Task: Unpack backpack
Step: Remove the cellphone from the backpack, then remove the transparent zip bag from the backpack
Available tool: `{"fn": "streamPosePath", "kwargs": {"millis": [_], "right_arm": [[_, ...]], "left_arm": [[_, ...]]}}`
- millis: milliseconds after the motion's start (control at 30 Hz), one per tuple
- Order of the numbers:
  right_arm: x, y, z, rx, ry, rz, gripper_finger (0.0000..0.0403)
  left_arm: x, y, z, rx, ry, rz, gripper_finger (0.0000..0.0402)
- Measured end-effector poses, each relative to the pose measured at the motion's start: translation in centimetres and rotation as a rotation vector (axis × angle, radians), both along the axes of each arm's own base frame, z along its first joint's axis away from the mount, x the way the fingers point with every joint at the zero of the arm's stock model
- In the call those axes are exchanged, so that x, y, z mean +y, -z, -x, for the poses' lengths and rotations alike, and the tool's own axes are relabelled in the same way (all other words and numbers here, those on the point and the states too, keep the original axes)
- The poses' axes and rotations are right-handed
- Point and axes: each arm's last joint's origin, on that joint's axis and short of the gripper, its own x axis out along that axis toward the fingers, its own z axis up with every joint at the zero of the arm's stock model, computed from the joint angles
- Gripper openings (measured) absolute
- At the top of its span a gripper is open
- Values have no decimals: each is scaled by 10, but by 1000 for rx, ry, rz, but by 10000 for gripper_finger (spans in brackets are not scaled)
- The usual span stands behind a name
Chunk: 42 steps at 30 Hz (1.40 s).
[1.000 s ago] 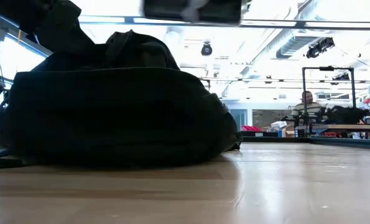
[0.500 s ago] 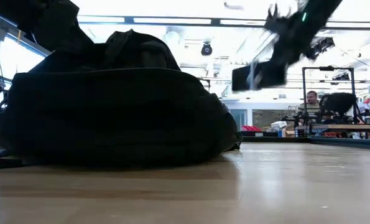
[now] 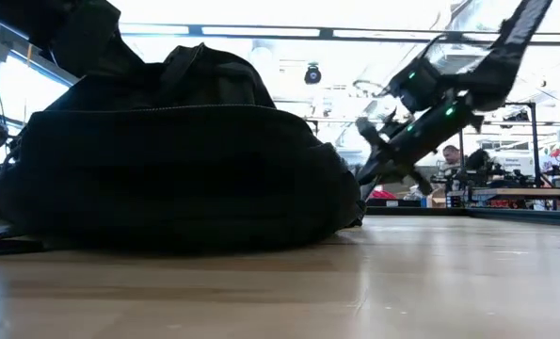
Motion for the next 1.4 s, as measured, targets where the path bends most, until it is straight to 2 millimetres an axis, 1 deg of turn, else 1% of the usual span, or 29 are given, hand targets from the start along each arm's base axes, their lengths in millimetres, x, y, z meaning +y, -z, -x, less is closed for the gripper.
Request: {"fn": "streamPosePath", "kwargs": {"millis": [133,267,367,533,633,733,800,967,1100,1233,1300,1400], "right_arm": [[-8,14,-14,35,19,-34,22],[-13,18,-25,37,24,-31,47],[-16,15,-28,36,42,-15,80],[-19,8,-32,-44,66,8,153],[-19,7,-33,-47,52,16,193],[-21,6,-30,-22,13,20,221],[-23,2,-27,-7,-3,22,232],[-19,-13,-13,104,16,27,237],[-8,-16,-2,262,24,25,229],[4,-10,-2,359,68,54,214],[5,-5,-5,362,95,58,204],[2,5,-12,336,85,63,187]], "left_arm": [[0,0,0,-1,0,1,0],[0,0,0,1,-1,5,0],[0,0,0,2,-2,6,0],[0,0,0,3,-2,7,0],[0,0,0,8,-4,13,0],[0,1,0,10,-4,16,0],[-1,1,0,10,-3,18,0],[-1,1,0,9,-3,20,0],[-1,1,0,8,-3,22,0],[-1,1,0,4,-3,25,0],[-1,1,0,1,-3,27,0],[-1,1,0,0,-4,29,0]]}}
